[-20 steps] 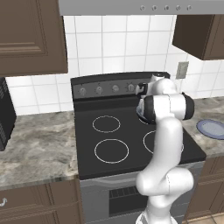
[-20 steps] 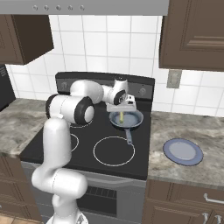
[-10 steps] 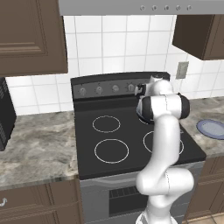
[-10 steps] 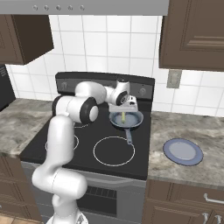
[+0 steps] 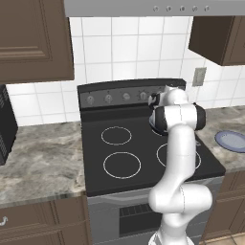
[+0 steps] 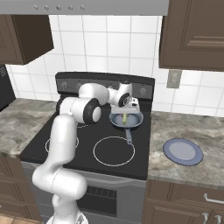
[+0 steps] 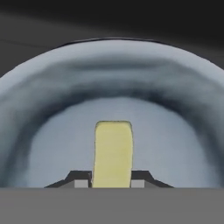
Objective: Pick up the butter stick and place it in the pan. Then turn on the burner for the pan.
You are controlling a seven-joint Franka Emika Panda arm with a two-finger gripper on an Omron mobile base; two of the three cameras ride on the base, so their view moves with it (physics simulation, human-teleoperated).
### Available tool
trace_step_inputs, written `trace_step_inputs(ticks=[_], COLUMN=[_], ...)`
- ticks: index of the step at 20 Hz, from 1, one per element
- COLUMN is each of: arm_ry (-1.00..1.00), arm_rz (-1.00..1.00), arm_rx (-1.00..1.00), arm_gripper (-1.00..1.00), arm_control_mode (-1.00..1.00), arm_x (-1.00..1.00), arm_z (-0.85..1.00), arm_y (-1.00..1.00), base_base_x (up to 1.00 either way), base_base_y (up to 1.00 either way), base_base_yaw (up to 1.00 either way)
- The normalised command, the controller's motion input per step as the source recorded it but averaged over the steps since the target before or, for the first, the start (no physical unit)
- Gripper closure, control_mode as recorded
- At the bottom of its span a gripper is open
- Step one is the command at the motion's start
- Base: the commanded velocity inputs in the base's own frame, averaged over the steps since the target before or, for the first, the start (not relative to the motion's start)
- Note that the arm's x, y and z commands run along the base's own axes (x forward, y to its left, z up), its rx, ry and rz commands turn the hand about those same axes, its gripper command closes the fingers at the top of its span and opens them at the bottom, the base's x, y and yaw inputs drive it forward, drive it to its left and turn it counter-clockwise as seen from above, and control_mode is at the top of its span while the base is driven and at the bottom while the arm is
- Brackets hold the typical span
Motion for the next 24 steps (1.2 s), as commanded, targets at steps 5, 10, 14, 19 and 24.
trace_step_inputs(ticks=[5, 10, 14, 19, 24], arm_ry=[0.0, 0.0, 0.0, 0.0, -0.05], arm_rz=[0.0, 0.0, 0.0, 0.0, 0.0], arm_rx=[0.0, 0.0, 0.0, 0.01, 0.03], arm_gripper=[-1.0, -1.0, -1.0, -1.0, -1.0], arm_control_mode=[-1.0, -1.0, -1.0, -1.0, -1.0], arm_x=[0.0, 0.0, 0.01, 0.0, 0.0], arm_z=[0.0, 0.0, 0.0, 0.15, 0.39], arm_y=[0.0, 0.0, 0.0, 0.0, 0.0], base_base_x=[0.0, 0.0, 0.0, 0.0, 0.0], base_base_y=[0.0, 0.0, 0.0, 0.0, 0.0], base_base_yaw=[0.0, 0.0, 0.0, 0.0, 0.0])
